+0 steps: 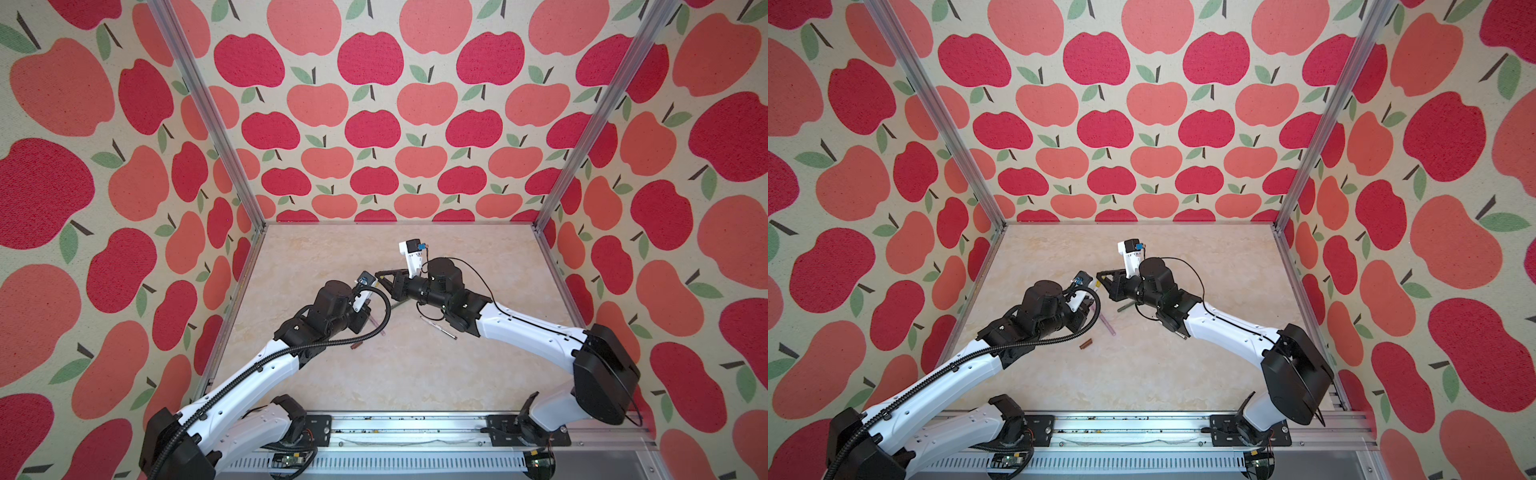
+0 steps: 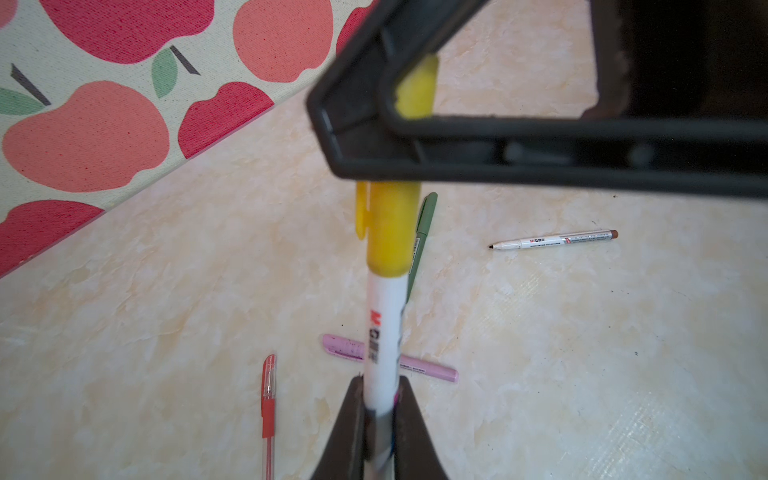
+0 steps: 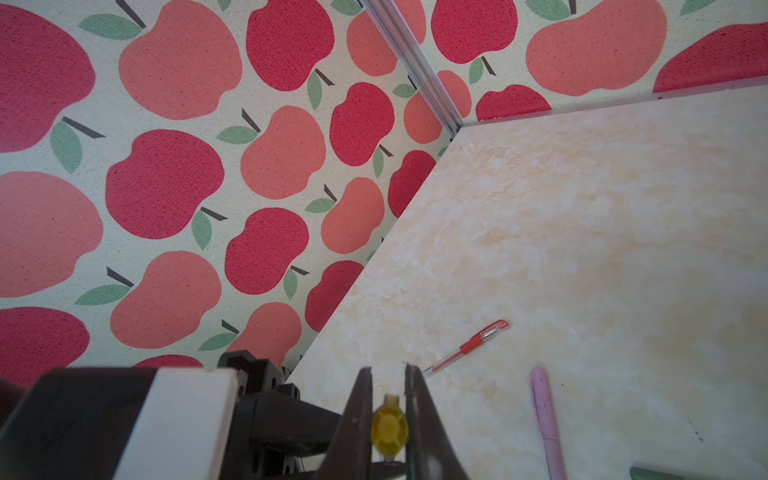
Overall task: Insert the pens into the pen caps
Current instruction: 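Open the right gripper off the yellow cap while the left holds the marker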
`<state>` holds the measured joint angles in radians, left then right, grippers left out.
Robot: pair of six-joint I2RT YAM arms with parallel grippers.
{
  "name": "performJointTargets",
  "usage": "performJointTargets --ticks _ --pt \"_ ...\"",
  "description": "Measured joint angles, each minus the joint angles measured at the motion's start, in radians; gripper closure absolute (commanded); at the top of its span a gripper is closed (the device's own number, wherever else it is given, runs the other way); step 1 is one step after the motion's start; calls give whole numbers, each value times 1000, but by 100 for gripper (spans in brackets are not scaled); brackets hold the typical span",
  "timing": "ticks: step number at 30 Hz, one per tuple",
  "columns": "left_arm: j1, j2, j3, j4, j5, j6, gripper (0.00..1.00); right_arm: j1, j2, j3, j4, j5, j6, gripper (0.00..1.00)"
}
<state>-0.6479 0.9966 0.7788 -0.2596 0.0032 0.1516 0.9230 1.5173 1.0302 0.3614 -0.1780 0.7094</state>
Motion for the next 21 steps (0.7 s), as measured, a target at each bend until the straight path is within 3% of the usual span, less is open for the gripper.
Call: performJointTargets --ticks 8,13,15,21 --pt "2 -39 -50 74 142 -8 100 -19 -91 10 -153 12 -9 87" --pt "-23 -113 -118 186 223 -49 100 -93 -154 37 -318 -62 -43 61" --pt "-28 -135 -136 217 237 -65 100 -124 -158 60 -375 -79 -64 55" --pt "-43 -149 -164 243 254 -110 100 -205 -198 79 -439 -114 -79 49"
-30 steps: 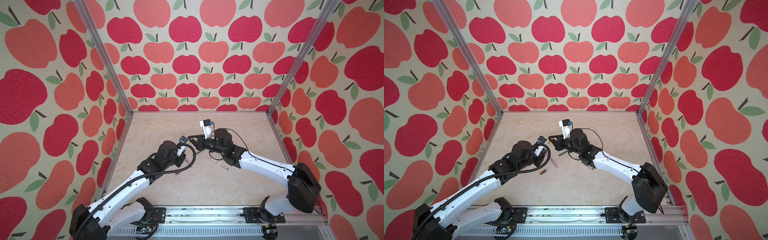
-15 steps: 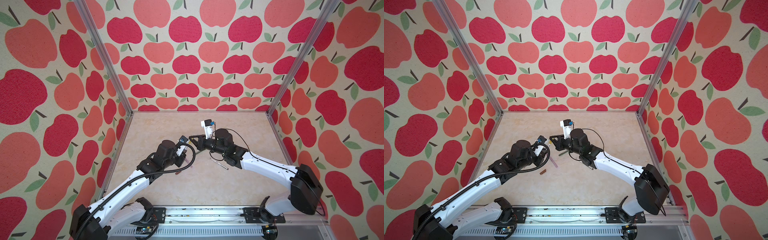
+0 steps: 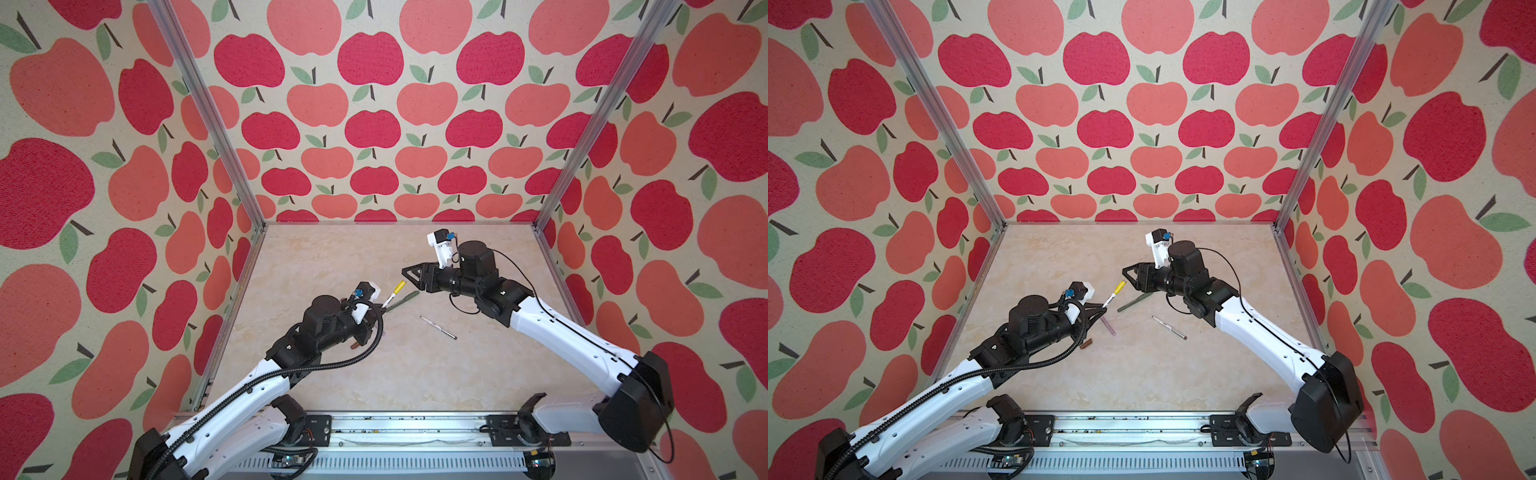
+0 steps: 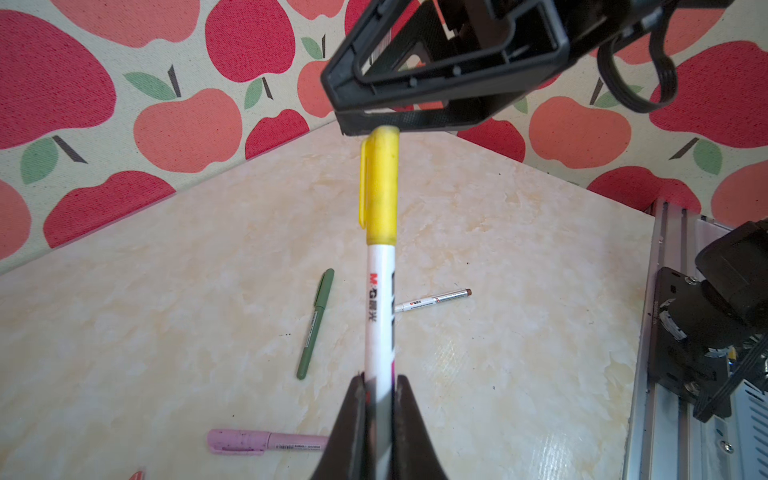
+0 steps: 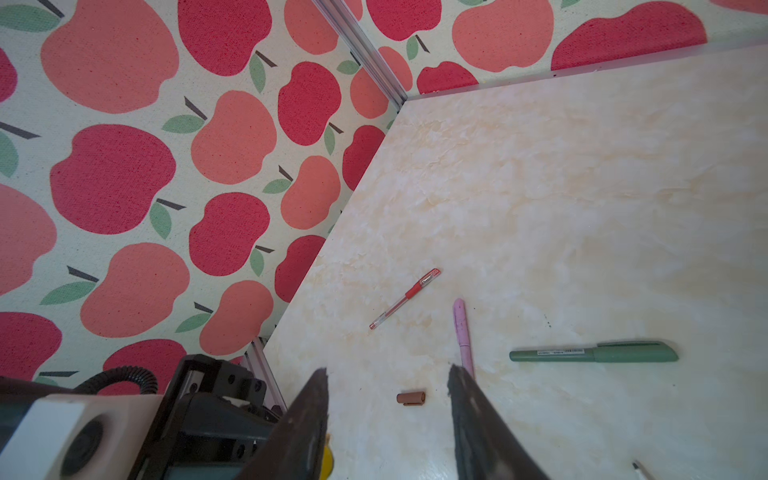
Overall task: Insert the pens into the pen caps
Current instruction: 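Open the right gripper off the yellow cap while the left holds the marker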
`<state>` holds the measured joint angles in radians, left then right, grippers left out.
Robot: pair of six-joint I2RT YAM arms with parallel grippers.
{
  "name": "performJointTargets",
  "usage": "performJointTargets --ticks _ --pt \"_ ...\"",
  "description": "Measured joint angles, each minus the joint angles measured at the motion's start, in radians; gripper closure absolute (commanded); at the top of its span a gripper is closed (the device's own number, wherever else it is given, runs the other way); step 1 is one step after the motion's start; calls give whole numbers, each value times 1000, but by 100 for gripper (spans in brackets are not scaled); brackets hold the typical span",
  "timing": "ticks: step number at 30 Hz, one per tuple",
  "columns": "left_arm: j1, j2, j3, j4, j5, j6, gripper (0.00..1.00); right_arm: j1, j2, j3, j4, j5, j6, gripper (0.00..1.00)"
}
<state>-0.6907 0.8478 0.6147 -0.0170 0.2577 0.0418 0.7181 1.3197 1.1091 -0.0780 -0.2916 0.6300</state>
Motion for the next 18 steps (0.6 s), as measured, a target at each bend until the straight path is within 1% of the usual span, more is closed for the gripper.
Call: performJointTargets --ticks 5,10,18 --pt "-1 26 13 -29 -40 -18 100 -56 -75 0 -11 -7 -1 47" --pt "10 123 92 -108 -106 -59 100 -86 -146 -17 -52 11 -14 47" --pt "61 278 191 -167 -188 -118 100 -86 -188 -170 -128 42 -36 47"
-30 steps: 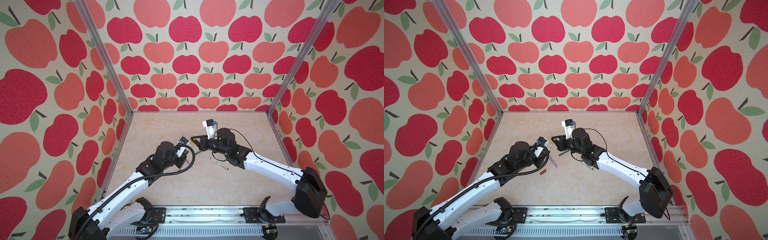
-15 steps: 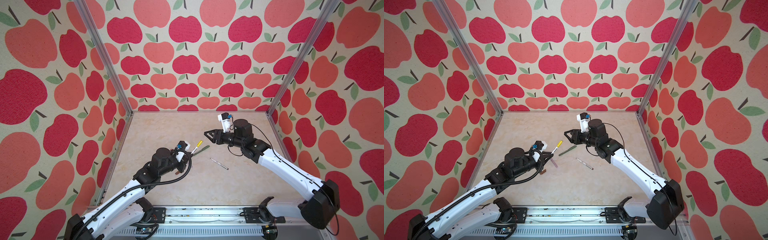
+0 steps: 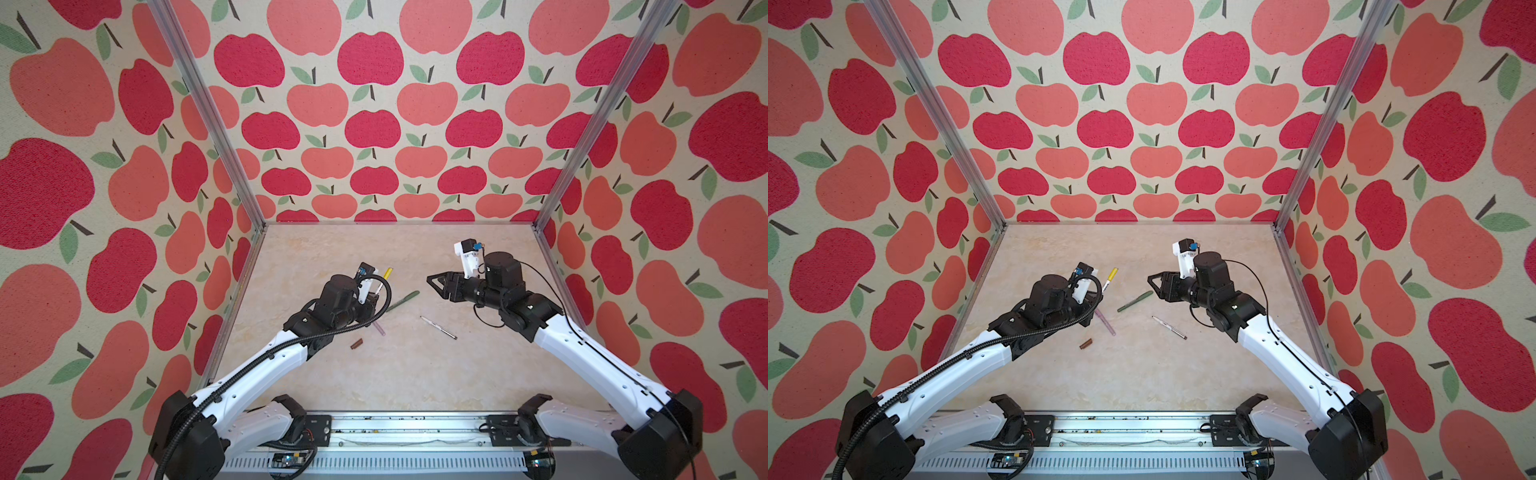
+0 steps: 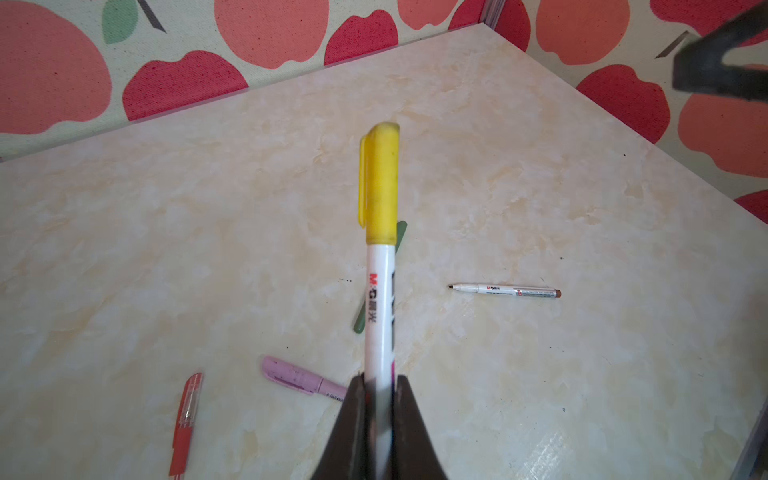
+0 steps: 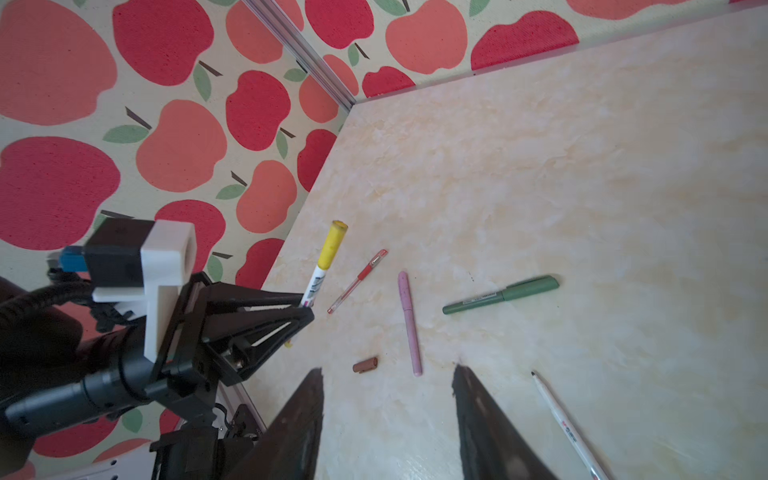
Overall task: Insert the pens into the pen caps
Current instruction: 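Open the right gripper off the yellow cap while the left holds the marker, then set the capped marker down with the left while the right moves away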
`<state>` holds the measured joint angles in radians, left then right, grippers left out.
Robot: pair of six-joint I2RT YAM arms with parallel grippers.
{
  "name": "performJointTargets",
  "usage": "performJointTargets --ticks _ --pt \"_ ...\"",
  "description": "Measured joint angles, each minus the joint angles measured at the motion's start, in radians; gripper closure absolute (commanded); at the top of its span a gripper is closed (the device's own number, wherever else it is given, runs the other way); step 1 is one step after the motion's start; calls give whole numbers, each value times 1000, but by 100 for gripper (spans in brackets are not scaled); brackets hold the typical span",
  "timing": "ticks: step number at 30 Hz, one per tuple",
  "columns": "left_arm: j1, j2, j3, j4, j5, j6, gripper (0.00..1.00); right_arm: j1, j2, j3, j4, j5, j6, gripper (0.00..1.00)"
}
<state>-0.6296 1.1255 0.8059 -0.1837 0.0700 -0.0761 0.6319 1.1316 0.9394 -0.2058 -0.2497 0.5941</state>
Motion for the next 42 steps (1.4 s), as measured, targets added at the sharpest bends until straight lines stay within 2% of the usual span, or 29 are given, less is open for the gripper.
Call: performJointTargets --ticks 5,11,19,24,31,34,37,42 --pt "34 163 97 -8 -15 -65 100 0 -53 -45 -32 31 -17 47" --pt "79 412 285 -27 -35 -222 100 -6 -111 -46 -74 64 -60 47" --pt "87 685 383 -40 -68 -374 100 -25 -182 -74 -146 97 -87 46" --pt "87 786 426 -72 -97 -403 100 -33 -208 -74 -188 111 -100 46" --pt "86 830 435 -78 -126 -406 97 -37 -221 -74 -222 119 -104 47" --pt "86 833 435 -73 -126 -406 91 -37 -221 -73 -232 119 -104 46" --pt "85 833 435 -68 -125 -406 75 -37 -220 -68 -241 120 -105 46" --pt "85 833 434 -67 -124 -415 64 -37 -213 -48 -261 123 -116 46"
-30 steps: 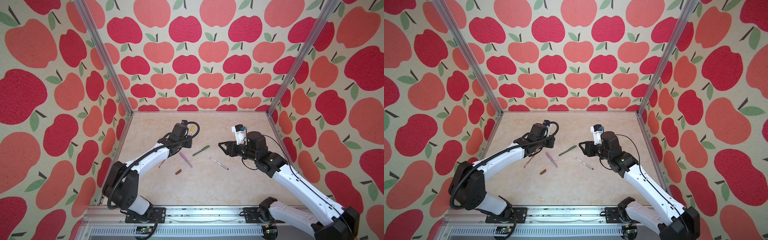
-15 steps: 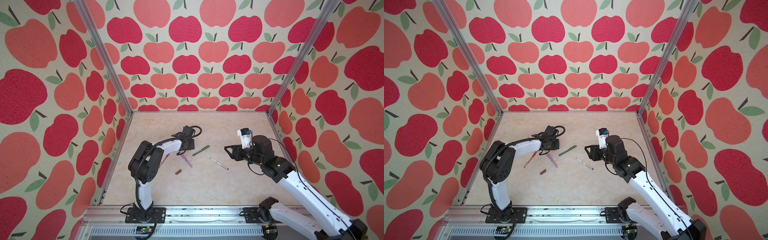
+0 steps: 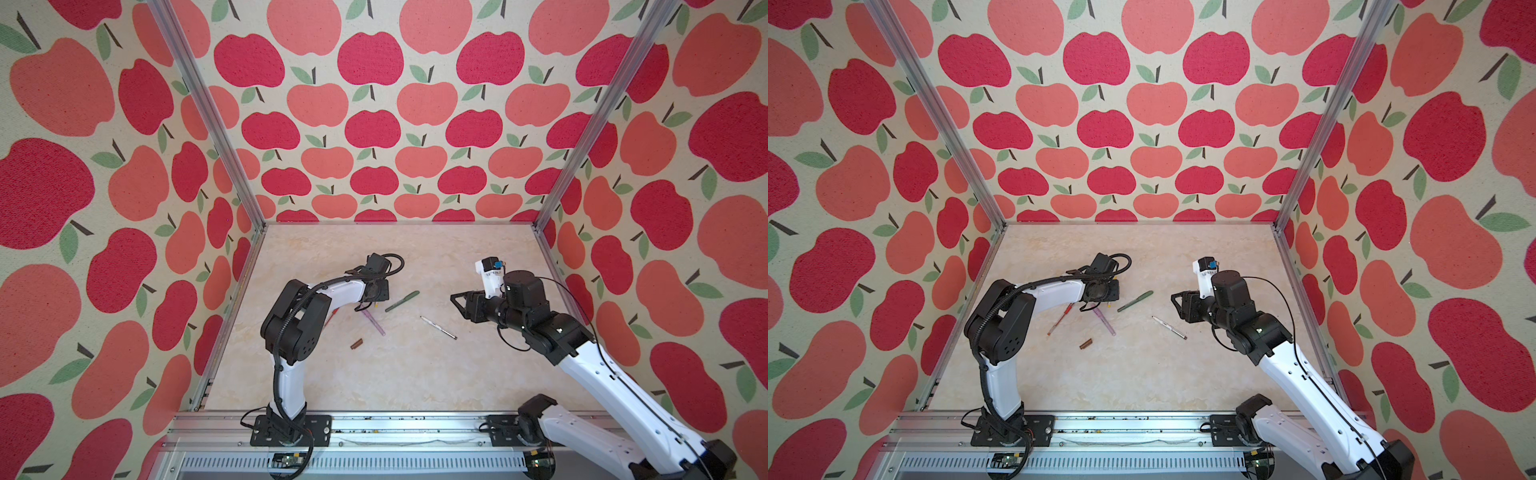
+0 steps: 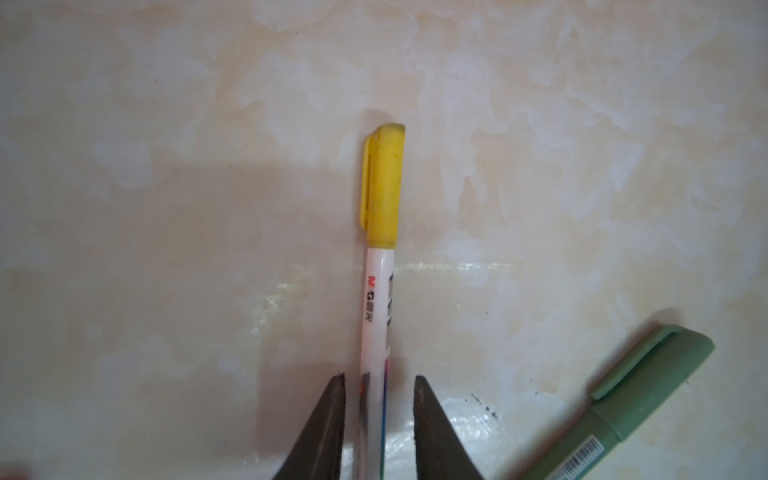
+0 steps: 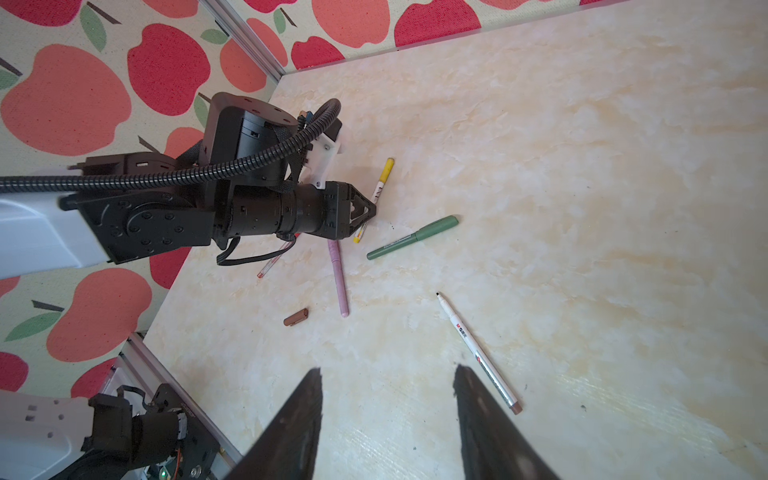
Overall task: Insert the pens into the pen caps
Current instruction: 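Set the capped marker down with the left while the right moves away, then lower the right gripper onto the thin white marker and close it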
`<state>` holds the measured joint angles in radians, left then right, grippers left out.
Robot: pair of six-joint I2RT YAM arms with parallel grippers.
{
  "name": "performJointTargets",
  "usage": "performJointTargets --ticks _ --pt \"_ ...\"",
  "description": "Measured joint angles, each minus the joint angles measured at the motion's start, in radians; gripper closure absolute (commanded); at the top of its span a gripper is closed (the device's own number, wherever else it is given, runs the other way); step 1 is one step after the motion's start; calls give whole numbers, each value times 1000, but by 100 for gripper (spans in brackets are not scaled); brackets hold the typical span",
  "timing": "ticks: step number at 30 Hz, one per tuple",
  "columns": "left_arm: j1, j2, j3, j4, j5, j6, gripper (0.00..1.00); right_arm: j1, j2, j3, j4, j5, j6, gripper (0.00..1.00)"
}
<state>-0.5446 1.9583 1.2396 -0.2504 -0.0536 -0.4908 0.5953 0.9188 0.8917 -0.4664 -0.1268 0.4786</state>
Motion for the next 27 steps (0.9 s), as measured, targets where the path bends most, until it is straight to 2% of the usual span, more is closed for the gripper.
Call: performJointTargets --ticks 5,9,13,17,21,27 --pt "-1 -5 -19 18 -1 -2 57 0 5 8 -26 6 -11 46" --pt "-3 -85 -84 27 -5 -4 44 0 35 18 -68 8 -34 46" --pt "-12 -319 -192 69 -20 29 24 0 132 44 -124 15 -84 44" --pt "-23 -625 -288 155 -21 74 14 0 267 67 -167 14 -139 42" --pt "-6 -907 -402 208 -5 101 12 14 421 105 -203 27 -202 39" --pt "42 -1146 -555 183 43 96 11 48 630 192 -226 51 -281 37"
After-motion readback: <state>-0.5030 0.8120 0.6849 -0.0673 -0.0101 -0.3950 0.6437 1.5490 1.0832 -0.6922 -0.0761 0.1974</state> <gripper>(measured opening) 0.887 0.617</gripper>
